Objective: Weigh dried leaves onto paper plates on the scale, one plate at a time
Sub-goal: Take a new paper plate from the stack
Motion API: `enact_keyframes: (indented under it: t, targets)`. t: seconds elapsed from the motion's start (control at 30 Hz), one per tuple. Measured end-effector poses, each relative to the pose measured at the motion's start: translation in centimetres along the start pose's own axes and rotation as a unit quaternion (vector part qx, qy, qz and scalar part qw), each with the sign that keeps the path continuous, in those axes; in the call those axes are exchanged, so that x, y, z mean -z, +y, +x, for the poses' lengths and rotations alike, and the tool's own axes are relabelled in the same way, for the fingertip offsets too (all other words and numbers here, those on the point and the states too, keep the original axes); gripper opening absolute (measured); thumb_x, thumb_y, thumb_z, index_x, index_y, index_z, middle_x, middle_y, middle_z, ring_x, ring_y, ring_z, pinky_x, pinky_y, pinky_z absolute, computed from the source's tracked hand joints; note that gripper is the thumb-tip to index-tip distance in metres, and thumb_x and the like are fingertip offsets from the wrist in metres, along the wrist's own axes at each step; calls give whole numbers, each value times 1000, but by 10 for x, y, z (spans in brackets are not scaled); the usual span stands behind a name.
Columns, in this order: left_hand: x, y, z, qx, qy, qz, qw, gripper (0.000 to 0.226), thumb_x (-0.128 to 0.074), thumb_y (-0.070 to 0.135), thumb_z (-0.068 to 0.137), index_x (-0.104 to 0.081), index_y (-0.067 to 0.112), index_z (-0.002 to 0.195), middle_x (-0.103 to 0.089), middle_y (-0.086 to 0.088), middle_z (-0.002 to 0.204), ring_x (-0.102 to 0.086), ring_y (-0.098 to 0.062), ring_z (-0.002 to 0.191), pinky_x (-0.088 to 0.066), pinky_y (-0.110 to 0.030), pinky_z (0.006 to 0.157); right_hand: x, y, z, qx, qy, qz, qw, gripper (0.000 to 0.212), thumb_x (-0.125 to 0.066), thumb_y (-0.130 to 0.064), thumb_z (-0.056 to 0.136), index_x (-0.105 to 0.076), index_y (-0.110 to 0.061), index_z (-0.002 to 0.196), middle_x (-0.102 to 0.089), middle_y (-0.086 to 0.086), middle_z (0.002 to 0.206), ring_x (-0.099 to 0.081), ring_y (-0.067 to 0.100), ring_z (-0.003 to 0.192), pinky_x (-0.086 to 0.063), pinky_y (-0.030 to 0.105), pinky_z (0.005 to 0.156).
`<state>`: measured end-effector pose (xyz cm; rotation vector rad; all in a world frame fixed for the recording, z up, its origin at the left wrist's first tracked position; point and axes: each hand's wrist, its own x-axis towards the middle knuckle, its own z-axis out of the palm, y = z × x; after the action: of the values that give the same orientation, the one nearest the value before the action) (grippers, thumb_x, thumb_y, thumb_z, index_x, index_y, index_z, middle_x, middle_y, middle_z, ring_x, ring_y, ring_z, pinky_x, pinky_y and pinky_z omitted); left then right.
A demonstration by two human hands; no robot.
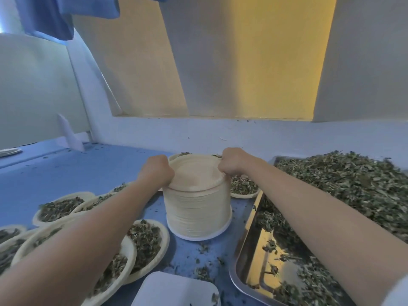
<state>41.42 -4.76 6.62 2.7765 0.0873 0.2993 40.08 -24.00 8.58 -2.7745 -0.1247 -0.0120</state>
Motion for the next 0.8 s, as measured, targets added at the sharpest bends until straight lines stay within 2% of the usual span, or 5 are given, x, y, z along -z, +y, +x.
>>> enact_keyframes:
  t: [0.43, 0.57, 0.63, 0.67, 0.8]
  targets:
    - [73, -14, -68, 10, 10, -128, 992, 16, -54, -9, 77, -50, -3, 62, -51, -14, 58, -48, -26, 61, -41, -30, 63, 26, -24, -69, 70, 37, 33, 996, 24, -43, -3, 83, -35, -10, 61, -33, 5, 59, -28, 19, 52, -22, 26, 50]
    - [77, -37, -129, 19, -7, -140, 990, 16, -61, -4, 78, -67, -14, 89, -56, -18, 62, -50, -27, 60, -45, -32, 67, 6, -27, -116, 112, 16, 54, 992, 13, -48, -11, 83, -43, -9, 71, -35, 11, 73, -29, 19, 65, -20, 30, 56]
    - [67, -54, -160, 28, -36, -146, 988, 18, -63, -2, 79, -68, -14, 92, -58, -20, 63, -49, -26, 55, -45, -31, 66, -17, -24, -139, 126, 1, 49, 991, 22, -49, -17, 84, -32, -6, 76, -38, 13, 75, -31, 21, 66, -20, 31, 54]
    - [60, -62, -175, 33, -48, -143, 988, 18, -64, 0, 79, -68, -13, 90, -60, -21, 65, -51, -26, 55, -46, -31, 66, -31, -21, -149, 118, -6, 58, 991, 40, -50, -20, 84, -39, 15, 100, -40, 17, 74, -36, 25, 64, -25, 31, 54]
    - [21, -87, -213, 48, -84, -126, 987, 14, -65, 9, 79, -66, -5, 79, -63, -12, 66, -58, -23, 60, -50, -30, 63, -84, -10, -174, 104, -16, 30, 994, 27, -47, -28, 85, -59, -4, 88, -59, 16, 83, -55, 27, 79, -40, 34, 64]
